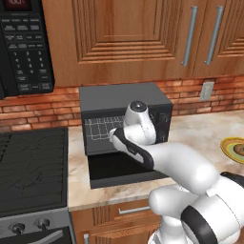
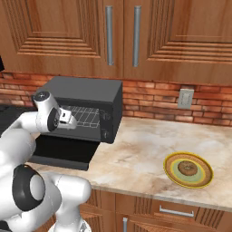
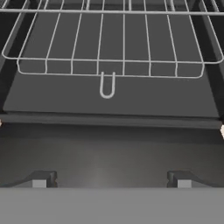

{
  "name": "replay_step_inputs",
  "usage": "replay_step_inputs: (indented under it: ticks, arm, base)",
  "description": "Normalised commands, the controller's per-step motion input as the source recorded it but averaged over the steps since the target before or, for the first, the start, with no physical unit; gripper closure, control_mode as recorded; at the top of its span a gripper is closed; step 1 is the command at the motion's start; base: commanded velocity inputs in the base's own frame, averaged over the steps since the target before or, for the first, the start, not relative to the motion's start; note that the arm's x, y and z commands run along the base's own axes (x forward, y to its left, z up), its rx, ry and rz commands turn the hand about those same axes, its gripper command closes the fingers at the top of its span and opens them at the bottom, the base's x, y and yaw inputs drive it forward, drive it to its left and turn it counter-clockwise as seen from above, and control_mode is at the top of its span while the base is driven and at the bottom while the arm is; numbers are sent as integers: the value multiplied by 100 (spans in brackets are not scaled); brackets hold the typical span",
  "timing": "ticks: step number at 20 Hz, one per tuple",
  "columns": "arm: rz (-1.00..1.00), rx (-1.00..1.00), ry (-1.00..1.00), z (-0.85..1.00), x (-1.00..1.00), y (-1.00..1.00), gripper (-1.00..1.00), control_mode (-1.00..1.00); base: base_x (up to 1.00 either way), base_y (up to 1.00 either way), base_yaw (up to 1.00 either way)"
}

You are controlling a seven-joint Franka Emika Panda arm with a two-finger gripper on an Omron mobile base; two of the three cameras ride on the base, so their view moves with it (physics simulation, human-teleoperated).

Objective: Pick up the bagel from the plate, place it on the toaster oven rack, close the door, and set the timer.

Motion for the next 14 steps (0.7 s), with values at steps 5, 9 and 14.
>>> replay_step_inputs:
  ticks: [5, 9, 14]
  arm:
    - [0, 0, 0, -24, 50, 0, -100, -100]
    - [0, 0, 0, -19, 47, 0, -100, -100]
    - [0, 0, 0, -25, 28, 0, -100, -100]
  base:
    - [0, 0, 0]
    - [0, 0, 0]
    - [0, 0, 0]
